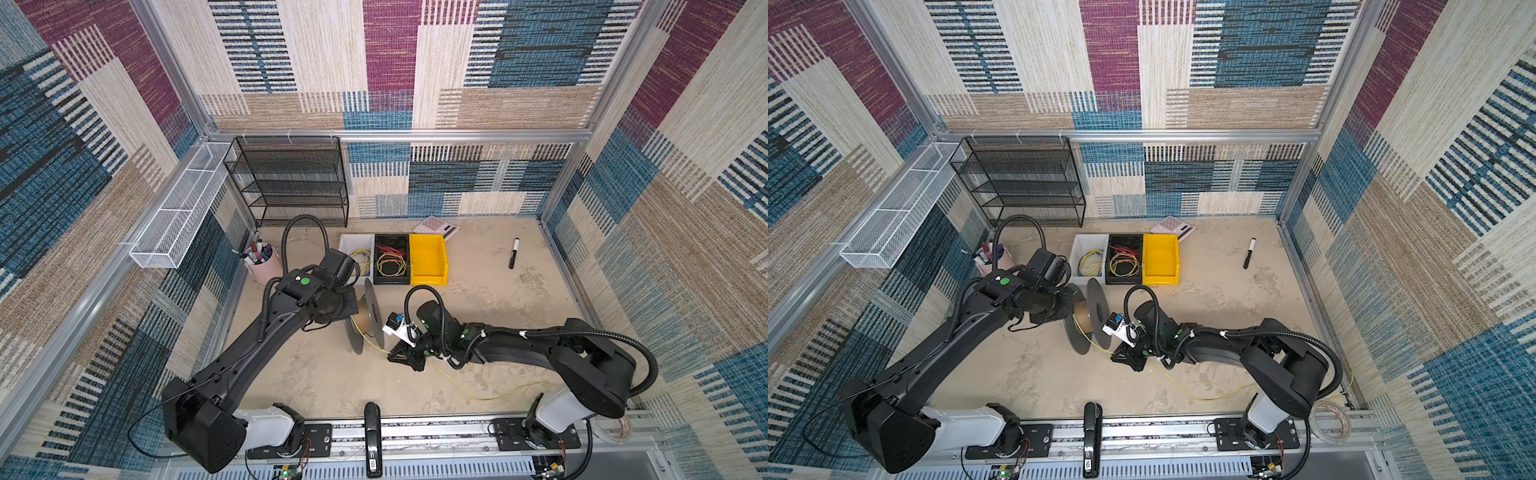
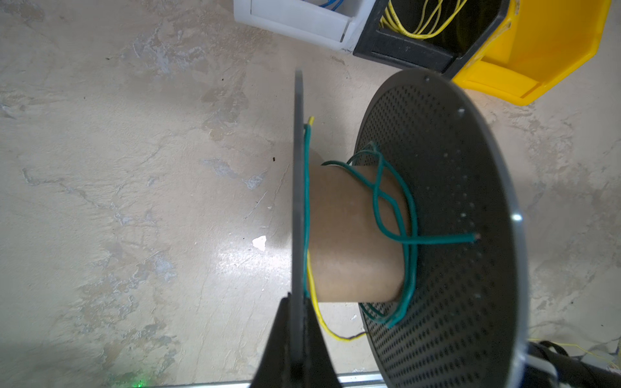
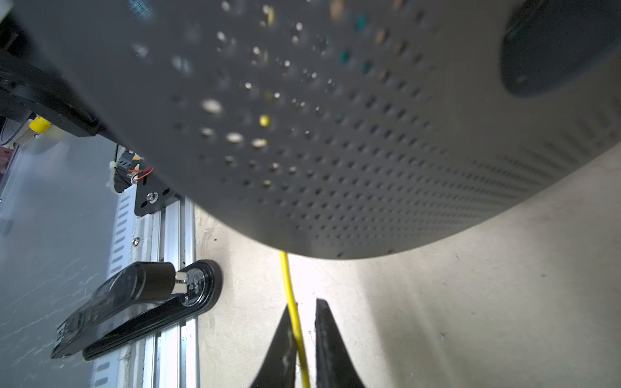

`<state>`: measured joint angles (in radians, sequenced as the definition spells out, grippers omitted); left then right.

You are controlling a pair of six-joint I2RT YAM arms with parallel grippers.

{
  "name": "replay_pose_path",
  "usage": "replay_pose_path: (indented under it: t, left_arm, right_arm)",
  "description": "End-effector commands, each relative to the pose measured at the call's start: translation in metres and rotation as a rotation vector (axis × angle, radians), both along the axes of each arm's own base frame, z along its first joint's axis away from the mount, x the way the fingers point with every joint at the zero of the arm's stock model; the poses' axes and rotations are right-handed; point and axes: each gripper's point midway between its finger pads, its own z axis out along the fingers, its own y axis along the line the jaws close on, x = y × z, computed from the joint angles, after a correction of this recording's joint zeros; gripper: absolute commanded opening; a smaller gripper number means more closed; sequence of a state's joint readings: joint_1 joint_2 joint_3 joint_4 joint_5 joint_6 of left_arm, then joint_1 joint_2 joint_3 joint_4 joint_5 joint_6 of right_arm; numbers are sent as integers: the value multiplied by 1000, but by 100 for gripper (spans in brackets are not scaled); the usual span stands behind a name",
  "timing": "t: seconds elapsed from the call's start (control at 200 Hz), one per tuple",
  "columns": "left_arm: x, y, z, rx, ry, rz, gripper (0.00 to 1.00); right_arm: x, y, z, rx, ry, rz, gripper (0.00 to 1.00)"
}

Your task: Wrap the cables

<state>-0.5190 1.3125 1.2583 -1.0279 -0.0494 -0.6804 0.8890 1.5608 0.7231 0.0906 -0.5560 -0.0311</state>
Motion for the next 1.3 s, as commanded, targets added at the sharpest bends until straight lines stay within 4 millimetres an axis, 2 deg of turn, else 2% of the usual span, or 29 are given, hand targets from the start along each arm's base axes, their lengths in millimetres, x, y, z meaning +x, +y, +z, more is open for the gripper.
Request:
replay_pose_path:
  t: [0.0,0.215,0.451,0.576,0.701,0.907,1.092,1.292]
  left_arm:
    - [2,1,3,-9,-20,18,0]
    - [-1,3,-4,-1,0,32,0]
    - [-2,2,-12,7,28,28,1]
    - [-2,-3,-13,-8,40,21,3]
    - [0,-8,-1,-11,13,3,2]
    - [-1,-3,12,76,-28,-3,0]
    - [-1,-7,13,184,-38,-35,0]
    - [0,-12,2,214,-9,-44,0]
  right_arm:
    - [-2,6,18,58,-33,25,8]
    - [-10,5,35,100,-41,40,4]
    - [-10,-6,54,149,-90,-16,2]
    - [-11,-6,48,137,-74,-10,2]
    - [-11,-3,40,121,-48,-4,2]
    - [-12,-1,41,136,-43,4,2]
    - [-13,-3,39,146,-38,-5,2]
    - [-13,-7,32,127,-36,-21,2]
